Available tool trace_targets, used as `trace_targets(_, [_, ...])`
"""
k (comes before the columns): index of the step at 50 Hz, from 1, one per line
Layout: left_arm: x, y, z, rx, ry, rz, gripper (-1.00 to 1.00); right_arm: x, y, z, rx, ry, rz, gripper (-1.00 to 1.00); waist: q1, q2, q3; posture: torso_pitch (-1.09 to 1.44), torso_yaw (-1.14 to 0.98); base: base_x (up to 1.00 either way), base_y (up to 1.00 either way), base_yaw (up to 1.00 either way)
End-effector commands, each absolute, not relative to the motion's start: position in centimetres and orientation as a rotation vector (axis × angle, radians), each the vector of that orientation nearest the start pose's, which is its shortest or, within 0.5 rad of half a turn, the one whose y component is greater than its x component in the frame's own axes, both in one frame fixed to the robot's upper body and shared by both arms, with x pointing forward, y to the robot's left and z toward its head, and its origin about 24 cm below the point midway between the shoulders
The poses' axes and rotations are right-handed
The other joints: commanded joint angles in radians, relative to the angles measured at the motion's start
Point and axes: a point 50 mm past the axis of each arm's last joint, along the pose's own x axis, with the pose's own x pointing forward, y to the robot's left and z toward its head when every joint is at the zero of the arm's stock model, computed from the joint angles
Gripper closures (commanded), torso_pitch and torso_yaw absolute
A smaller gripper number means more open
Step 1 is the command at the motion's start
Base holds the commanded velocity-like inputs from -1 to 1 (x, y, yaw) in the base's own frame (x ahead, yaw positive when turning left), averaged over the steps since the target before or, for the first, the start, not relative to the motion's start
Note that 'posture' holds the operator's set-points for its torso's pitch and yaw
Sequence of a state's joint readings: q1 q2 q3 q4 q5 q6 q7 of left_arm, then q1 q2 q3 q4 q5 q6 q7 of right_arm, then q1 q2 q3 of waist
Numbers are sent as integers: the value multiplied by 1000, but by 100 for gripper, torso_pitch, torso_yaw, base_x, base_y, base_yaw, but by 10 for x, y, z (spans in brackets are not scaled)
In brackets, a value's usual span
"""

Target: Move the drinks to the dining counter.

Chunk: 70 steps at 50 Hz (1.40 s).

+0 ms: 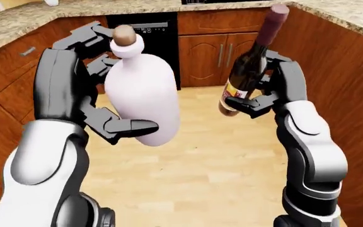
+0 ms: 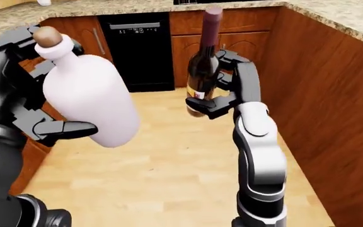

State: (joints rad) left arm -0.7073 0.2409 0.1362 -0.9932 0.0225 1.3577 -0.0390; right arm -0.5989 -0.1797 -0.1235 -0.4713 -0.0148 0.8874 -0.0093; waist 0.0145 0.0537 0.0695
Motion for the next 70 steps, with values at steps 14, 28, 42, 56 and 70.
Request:
trace_targets(14, [221,159,297,184,-410,52,100,289,-159,255,-141,-301,-20,100,-57,-132,-23,0,0,16,3,-46])
trace_targets(28, [221,160,300,186,-417,54,100,284,-163,262,-143,-317,-33,100,-7,23,-66,0,0,0,0,-100])
trace_targets(42, [219,158,303,191,-422,50,100,279,-168,270,-144,-328,-41,100,-29,-112,-22,0,0,0,0,-100])
trace_targets(56, [219,155,308,193,-429,40,100,277,-167,272,-151,-331,-27,100,-14,19,-54,0,0,0,0,-100])
trace_targets(70, [218,158,308,187,-431,47,100,276,-165,273,-156,-331,-27,100,-36,-155,-74,0,0,0,0,-100])
